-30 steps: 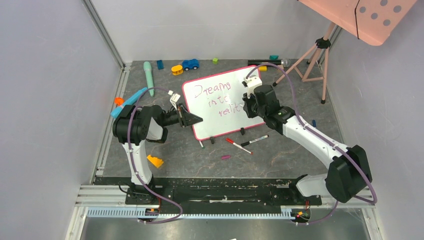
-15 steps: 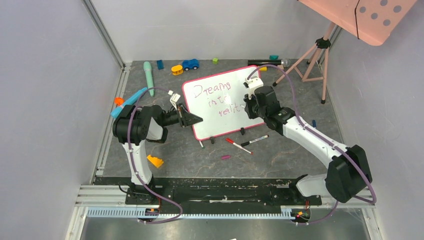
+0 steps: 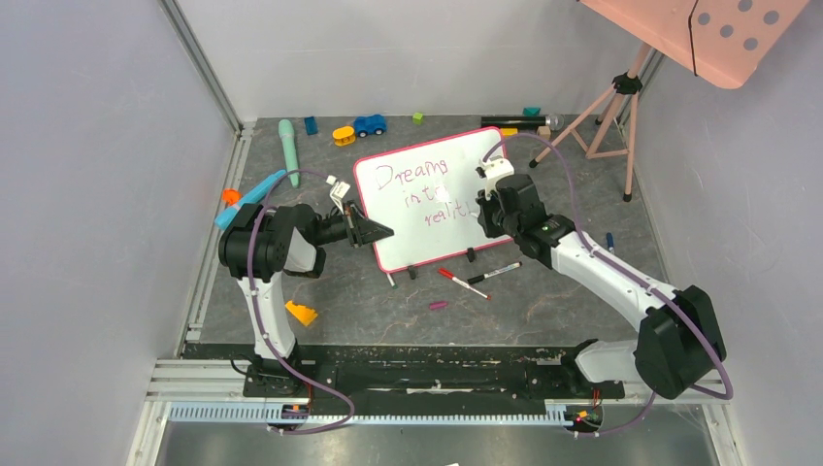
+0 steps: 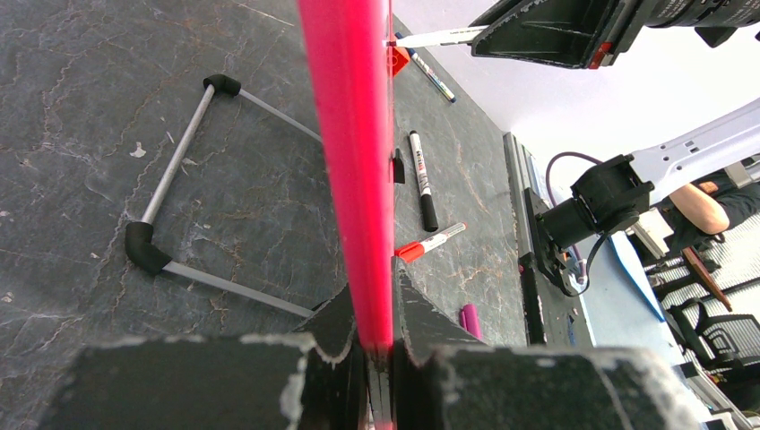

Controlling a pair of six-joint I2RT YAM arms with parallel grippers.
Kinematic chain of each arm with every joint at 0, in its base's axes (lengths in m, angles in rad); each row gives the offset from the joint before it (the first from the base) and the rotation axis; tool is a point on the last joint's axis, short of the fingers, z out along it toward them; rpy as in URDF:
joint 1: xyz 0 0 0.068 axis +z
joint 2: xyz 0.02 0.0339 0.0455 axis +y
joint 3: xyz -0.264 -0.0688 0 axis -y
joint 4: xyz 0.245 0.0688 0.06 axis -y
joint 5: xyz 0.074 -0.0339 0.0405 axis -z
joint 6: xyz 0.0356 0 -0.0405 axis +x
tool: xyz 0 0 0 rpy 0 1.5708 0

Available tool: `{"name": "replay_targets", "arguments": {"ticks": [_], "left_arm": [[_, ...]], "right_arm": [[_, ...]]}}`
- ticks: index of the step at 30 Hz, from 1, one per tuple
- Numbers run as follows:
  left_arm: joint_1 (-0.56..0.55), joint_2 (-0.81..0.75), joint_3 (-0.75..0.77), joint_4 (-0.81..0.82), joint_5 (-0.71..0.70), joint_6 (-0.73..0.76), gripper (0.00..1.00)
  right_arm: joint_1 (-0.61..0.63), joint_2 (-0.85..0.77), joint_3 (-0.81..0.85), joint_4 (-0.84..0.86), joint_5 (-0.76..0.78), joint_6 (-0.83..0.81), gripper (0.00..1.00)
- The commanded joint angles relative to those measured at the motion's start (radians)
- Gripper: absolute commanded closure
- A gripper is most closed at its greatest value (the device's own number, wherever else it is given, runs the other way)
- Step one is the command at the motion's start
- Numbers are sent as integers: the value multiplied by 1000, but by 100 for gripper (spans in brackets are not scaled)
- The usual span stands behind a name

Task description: Write a sentence on the whiteboard

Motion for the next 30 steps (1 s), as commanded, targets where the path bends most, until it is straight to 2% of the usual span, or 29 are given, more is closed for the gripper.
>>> {"name": "replay_targets", "arguments": {"ticks": [1,12,25,30], "left_arm": [[9,49,1,46,-14,187,98],[9,50,2,46,-16,189,98],[10,49,0,46,-16,193,98],[10,49,0,46,-17,191,98]], "right_arm": [[-19,22,67,18,39,-6,100],[-31,56,123,12,25,-21,100],[-31,-15,-66,35,-20,2,100],[-31,-7,-67,73,-65,11,100]]}}
